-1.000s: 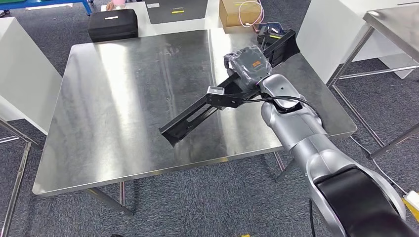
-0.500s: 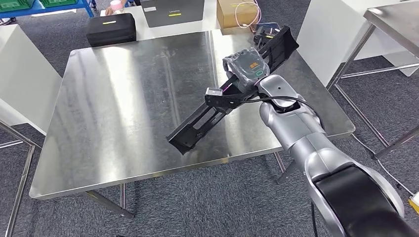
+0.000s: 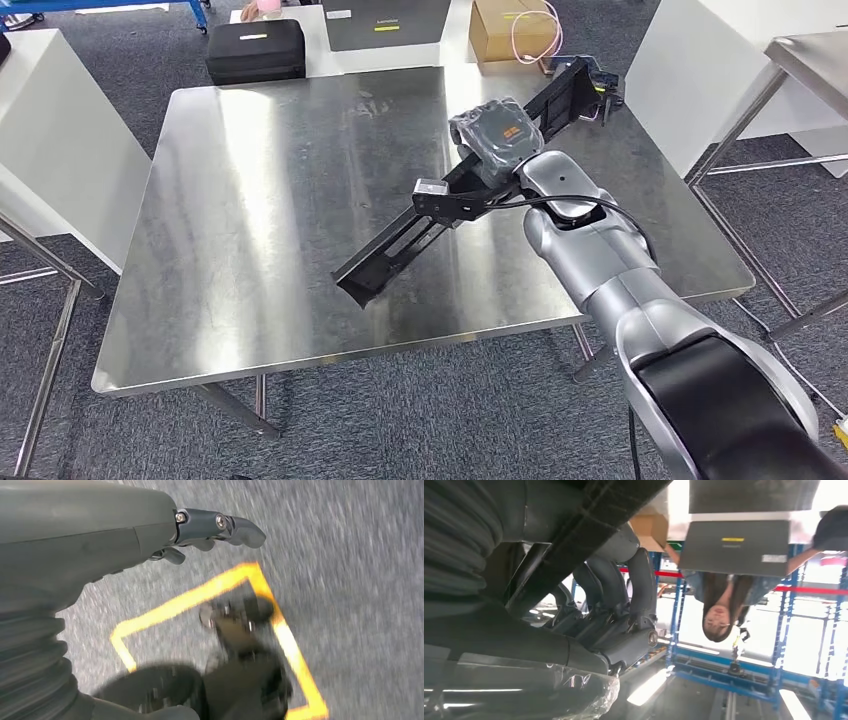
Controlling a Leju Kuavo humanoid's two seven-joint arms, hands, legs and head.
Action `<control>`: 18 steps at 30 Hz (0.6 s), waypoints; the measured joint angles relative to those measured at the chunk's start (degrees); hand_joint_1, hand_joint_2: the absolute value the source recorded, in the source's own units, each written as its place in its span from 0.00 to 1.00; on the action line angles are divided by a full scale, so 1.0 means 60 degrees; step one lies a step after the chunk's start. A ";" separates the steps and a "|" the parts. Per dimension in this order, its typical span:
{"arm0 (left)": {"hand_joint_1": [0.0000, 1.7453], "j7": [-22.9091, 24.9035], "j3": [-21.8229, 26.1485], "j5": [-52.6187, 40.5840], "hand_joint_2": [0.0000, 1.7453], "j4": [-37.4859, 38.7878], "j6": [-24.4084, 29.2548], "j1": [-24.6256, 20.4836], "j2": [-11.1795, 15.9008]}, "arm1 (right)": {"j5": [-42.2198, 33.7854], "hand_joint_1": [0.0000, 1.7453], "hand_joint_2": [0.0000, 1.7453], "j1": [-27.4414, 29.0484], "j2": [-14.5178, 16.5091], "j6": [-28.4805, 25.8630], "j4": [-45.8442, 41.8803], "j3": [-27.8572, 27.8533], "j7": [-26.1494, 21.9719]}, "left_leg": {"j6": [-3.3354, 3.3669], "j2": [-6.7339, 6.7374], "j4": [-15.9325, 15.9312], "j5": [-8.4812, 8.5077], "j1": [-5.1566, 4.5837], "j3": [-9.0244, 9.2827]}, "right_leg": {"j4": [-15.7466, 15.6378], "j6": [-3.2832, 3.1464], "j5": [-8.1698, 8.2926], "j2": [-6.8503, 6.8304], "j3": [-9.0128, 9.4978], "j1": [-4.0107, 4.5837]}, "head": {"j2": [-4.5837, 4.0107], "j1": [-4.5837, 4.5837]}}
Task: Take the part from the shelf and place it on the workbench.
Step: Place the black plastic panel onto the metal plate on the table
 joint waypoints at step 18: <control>0.00 0.0044 -0.0022 0.0004 1.00 0.0001 -0.0006 0.0043 -0.0010 | 0.0120 0.87 1.00 -0.0004 -0.0035 0.0048 0.0024 0.0112 0.0048 | -0.0522 0.0018 0.2565 -0.1067 0.0116 -0.1277 | -0.2481 -0.0232 0.1180 -0.0011 0.1117 -0.0013 | -0.0001 -0.0068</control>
